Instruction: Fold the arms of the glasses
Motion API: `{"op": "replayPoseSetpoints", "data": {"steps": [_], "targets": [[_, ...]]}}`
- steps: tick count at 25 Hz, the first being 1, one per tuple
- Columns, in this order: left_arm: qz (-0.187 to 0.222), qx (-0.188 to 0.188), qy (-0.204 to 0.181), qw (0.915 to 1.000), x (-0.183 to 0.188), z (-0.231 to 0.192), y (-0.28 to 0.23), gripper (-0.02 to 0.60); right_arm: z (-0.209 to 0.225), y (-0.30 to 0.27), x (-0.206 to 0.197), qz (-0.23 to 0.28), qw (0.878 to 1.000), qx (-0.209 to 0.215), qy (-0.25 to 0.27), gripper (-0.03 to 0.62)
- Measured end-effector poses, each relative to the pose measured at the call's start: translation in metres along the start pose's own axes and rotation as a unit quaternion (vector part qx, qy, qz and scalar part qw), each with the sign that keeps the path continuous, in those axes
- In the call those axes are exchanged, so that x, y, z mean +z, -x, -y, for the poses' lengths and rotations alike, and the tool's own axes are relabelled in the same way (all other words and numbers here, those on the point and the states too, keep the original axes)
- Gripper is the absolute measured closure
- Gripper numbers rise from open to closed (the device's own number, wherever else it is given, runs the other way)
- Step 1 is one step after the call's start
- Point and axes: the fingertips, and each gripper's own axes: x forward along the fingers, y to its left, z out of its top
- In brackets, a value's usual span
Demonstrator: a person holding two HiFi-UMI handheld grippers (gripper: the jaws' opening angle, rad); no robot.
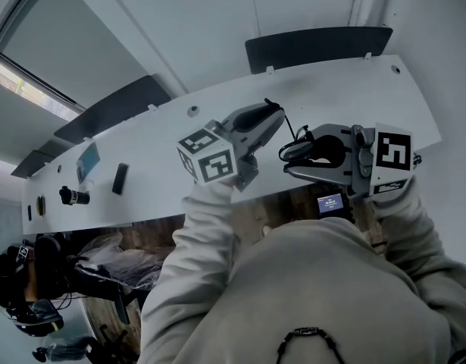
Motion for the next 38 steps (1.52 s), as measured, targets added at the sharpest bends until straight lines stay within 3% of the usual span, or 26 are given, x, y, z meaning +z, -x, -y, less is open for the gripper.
{"op": "replayPoseSetpoints", "data": {"steps": [18, 23, 28, 38], "targets": [[0.007, -0.034, -0.01, 0.9993, 0.009, 0.005, -0.003, 0.548, 0.011, -0.003, -0.011, -0.019, 0.999, 0.007, -0.043, 0.531], [0.014, -0.036, -0.021, 0.999, 0.016, 0.011, -0.002, 0.552, 0.014, -0.004, -0.013, -0.025, 0.998, 0.006, -0.053, 0.531], [-0.006, -0.034, -0.043, 0.9985, 0.013, 0.013, -0.006, 0.555, 0.022, -0.002, -0.024, -0.04, 0.996, -0.005, -0.074, 0.531], [0.003, -0.042, -0.04, 0.9983, 0.015, 0.018, -0.003, 0.561, 0.027, 0.001, -0.031, -0.044, 0.994, -0.012, -0.095, 0.531]]}}
